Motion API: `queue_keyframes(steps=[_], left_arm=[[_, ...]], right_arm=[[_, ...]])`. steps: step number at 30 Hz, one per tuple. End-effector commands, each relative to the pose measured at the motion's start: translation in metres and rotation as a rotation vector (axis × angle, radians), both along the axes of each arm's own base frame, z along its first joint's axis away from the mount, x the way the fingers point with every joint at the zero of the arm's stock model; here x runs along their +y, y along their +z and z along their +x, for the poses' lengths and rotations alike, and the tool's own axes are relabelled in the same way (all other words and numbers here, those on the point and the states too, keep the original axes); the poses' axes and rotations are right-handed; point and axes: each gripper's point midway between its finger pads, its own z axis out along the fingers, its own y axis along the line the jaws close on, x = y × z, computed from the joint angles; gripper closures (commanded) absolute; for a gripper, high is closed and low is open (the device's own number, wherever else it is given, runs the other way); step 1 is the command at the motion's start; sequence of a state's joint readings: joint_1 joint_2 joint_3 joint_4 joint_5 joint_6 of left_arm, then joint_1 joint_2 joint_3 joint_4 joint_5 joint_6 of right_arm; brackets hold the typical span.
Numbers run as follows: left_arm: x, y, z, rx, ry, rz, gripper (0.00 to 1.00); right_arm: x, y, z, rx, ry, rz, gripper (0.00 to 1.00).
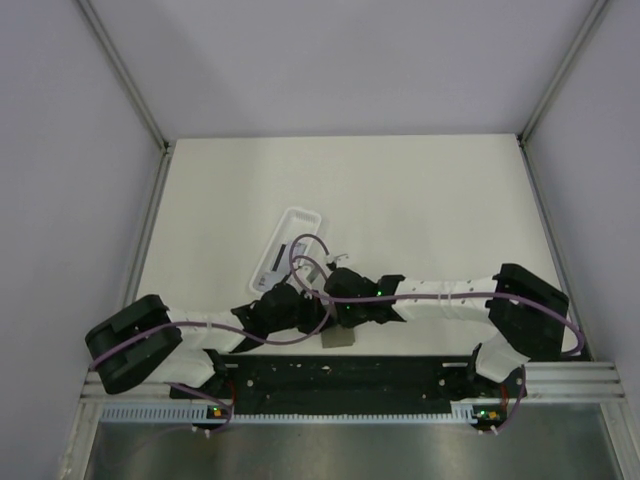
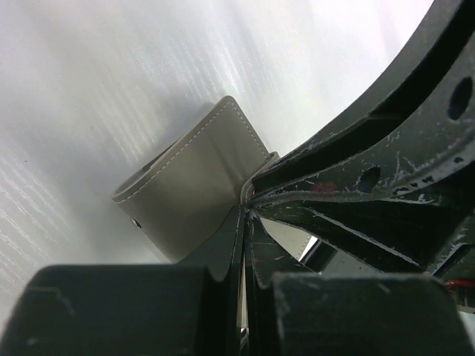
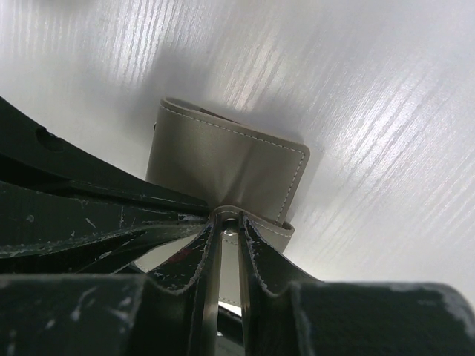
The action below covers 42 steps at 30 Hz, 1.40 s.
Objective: Put the credit cards into the card holder
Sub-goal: Close the card holder at the corner of the board, then reset both arms
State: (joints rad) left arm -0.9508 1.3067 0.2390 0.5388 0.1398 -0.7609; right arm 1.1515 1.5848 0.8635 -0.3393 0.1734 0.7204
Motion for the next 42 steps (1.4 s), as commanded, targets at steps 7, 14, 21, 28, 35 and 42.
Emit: queue_keyframes(steps=[7, 14, 21, 28, 35, 42], left_arm=[[0.009, 0.024, 0.006, -0.07, 0.027, 0.018, 1.0], [0.031, 0.079, 0.044, -0.23, 0.193, 0.085, 0.79], [0.077, 0.109, 0.063, -0.275, 0.363, 0.187, 0.41], [0.139, 0.115, 0.064, -0.283, 0.548, 0.218, 0.01], [0.171, 0.096, 0.054, -0.244, 0.649, 0.286, 0.01], [0.168, 0.097, 0.049, -0.244, 0.65, 0.214, 0.01]], right_arm=[[-0.007, 0.014, -0.006, -0.068, 0.008, 0.078, 0.73], [0.021, 0.088, 0.021, -0.25, 0.037, 0.285, 0.46], [-0.021, 0.114, 0.035, -0.339, -0.064, 0.315, 0.32], [-0.1, 0.124, 0.033, -0.399, -0.227, 0.296, 0.14], [-0.151, 0.117, 0.028, -0.458, -0.407, 0.362, 0.06], [-0.164, 0.109, 0.026, -0.472, -0.465, 0.402, 0.01]])
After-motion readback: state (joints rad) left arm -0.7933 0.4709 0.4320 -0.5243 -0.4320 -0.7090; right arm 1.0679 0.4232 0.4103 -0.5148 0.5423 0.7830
